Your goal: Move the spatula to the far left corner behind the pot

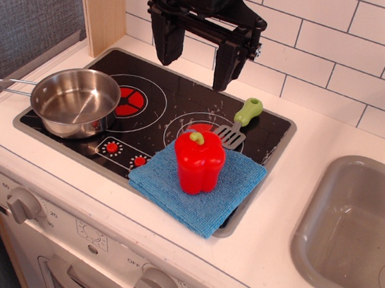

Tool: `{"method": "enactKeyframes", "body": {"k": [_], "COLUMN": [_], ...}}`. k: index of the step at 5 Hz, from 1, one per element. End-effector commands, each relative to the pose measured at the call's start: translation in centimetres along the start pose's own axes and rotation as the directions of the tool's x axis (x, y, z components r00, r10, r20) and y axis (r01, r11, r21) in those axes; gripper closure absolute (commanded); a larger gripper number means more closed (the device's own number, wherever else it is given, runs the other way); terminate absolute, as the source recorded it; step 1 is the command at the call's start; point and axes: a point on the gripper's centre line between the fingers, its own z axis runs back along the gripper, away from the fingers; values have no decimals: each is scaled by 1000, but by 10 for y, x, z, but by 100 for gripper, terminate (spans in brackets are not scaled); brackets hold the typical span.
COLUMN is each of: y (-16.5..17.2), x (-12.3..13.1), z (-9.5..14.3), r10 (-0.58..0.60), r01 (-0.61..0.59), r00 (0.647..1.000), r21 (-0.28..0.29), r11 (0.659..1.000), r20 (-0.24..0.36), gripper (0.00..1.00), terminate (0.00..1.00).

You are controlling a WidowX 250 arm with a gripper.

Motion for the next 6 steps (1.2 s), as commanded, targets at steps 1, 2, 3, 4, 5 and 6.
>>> {"method": "enactKeyframes", "body": {"k": [1,2,3,4,5,6], "y": [0,0,-3,-1,-5,-11], "x": [0,15,47,77,90,94], "z": [0,-7,-16,-34,-70,-93], "r10": [0,12,37,71,70,44], "r01": [0,-12,-37,-70,-69,-44], "r00": [1000,1000,999,995,997,999], "r21": [0,13,10,-12,-23,13], "r11": [1000,1000,999,997,997,999], "r20": [0,8,34,65,45,14], "gripper": [0,0,0,0,0,0], "terminate": [0,0,0,0,0,0]}}
